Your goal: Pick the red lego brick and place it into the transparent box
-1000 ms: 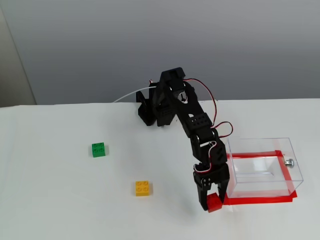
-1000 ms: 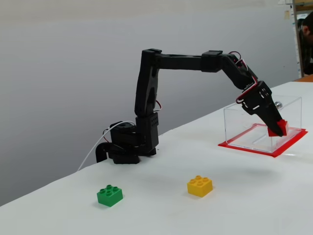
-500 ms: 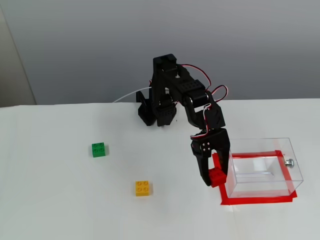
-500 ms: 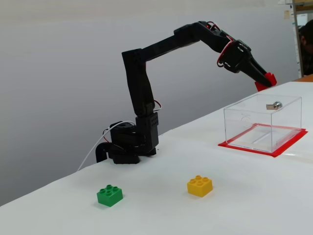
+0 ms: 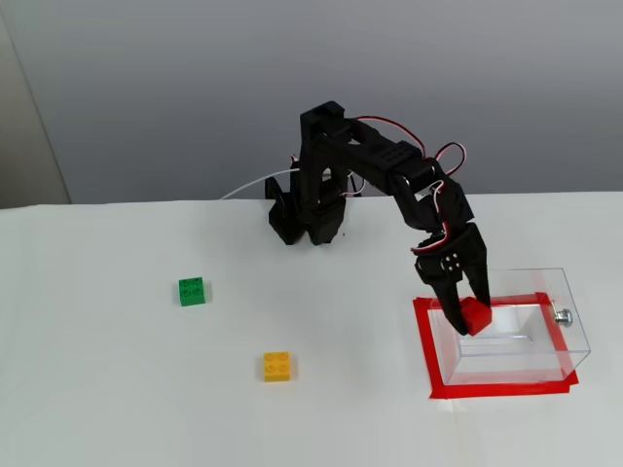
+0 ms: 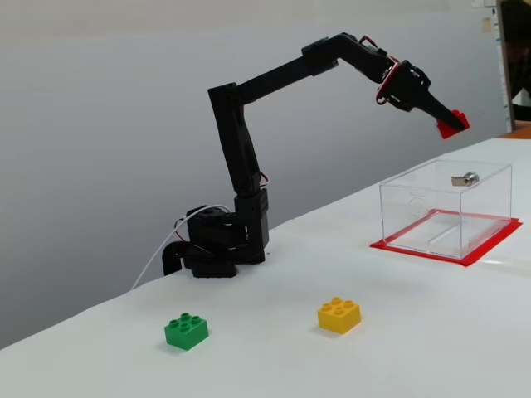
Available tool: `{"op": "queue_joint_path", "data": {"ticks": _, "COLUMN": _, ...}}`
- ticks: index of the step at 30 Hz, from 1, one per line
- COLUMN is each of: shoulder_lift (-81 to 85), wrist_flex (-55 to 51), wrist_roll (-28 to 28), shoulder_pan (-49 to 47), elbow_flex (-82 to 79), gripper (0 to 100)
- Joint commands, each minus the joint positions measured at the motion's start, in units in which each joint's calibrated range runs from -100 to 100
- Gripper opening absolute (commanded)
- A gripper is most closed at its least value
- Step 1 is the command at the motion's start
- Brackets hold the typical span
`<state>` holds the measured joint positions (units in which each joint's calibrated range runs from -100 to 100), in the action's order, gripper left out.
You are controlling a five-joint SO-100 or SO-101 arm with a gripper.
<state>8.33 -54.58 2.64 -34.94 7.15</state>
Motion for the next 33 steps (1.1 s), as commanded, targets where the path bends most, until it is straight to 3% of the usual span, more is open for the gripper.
{"op": "queue_joint_path", "data": {"ticks": 1, "shoulder_lift": 0.8, "wrist_flex": -0.1, "wrist_roll": -0.1, "shoulder_pan": -3.3, "elbow_flex": 2.3, "gripper": 12}}
{"op": "queue_joint_path", "data": {"ticks": 17, "shoulder_lift": -8.3, "wrist_flex": -0.4, "wrist_roll": -0.2, "shoulder_pan": -17.2, "elbow_flex": 8.8, "gripper": 12}}
{"op": "queue_joint_path", "data": {"ticks": 33, "shoulder_lift": -18.4, "wrist_flex": -0.4, "wrist_roll": -0.3, "shoulder_pan": -21.0, "elbow_flex": 13.2, "gripper": 12}}
